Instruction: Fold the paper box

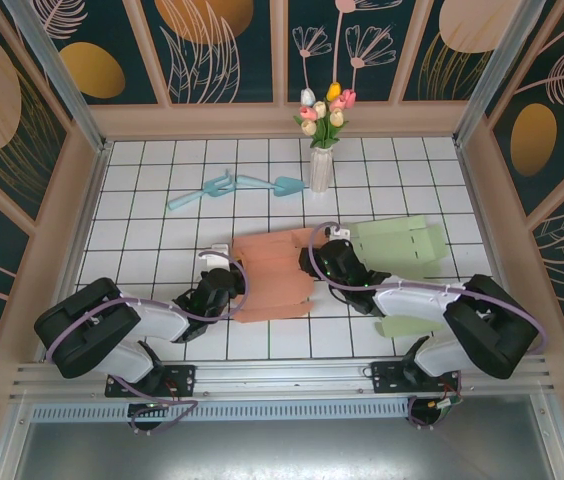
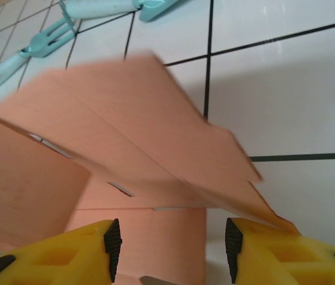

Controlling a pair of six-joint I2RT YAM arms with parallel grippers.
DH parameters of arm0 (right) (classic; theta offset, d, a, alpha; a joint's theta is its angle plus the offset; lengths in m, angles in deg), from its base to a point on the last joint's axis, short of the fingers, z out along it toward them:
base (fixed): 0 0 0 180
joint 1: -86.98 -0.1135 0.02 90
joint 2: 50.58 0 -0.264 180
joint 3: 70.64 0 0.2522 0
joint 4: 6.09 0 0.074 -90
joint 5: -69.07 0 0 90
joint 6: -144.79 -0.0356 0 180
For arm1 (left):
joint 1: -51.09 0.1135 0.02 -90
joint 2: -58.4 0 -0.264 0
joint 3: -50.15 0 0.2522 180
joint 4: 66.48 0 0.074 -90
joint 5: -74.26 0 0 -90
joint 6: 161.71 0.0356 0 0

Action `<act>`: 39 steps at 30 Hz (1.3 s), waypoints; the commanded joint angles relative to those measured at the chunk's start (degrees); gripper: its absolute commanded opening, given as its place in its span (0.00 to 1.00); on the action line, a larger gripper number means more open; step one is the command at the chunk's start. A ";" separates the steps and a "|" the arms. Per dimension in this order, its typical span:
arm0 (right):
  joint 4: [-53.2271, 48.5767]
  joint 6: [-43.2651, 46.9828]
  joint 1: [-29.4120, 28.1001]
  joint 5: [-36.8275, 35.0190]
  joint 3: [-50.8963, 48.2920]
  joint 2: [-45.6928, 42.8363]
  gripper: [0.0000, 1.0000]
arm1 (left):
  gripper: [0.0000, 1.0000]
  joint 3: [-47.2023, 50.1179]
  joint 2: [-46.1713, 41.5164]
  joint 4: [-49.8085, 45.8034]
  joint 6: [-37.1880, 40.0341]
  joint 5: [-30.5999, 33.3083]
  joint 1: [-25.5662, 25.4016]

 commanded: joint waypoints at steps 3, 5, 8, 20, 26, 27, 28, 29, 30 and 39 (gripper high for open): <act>2.85 -0.21 0.73 1.88 -0.61 2.20 0.52 | 0.00 0.35 -0.53 3.39 -0.81 -0.81 -0.27; 4.78 -0.76 0.64 4.10 -1.04 2.43 0.52 | 0.00 0.35 -0.44 3.49 -0.80 -0.87 -0.27; 10.23 -1.39 0.64 8.49 -2.76 1.98 0.51 | 0.00 0.23 -0.18 3.57 -1.04 -0.97 -0.25; 11.97 0.54 -2.08 11.61 -0.52 4.86 0.49 | 0.00 -0.43 1.27 3.49 -1.26 -1.32 -0.27; 12.97 0.70 -2.57 12.60 0.86 9.13 0.48 | 0.00 -0.54 0.79 3.73 -1.50 -1.95 -0.27; 13.26 1.16 -2.83 13.21 1.24 9.61 0.48 | 0.00 -0.55 0.75 3.66 -1.49 -1.99 -0.27; 13.35 1.86 -3.11 13.74 1.76 9.95 0.48 | 0.00 -0.61 0.70 3.60 -1.43 -2.09 -0.27; 13.16 2.70 -3.46 13.79 2.27 10.37 0.48 | 0.00 -0.69 0.77 3.58 -1.42 -2.07 -0.22; 12.84 3.84 -3.85 13.80 3.08 10.73 0.48 | 0.00 -0.83 1.02 3.38 -1.42 -1.93 -0.25; 4.96 9.92 -8.69 9.99 7.72 11.05 0.48 | 0.00 -1.28 2.45 1.07 -2.40 2.27 -0.27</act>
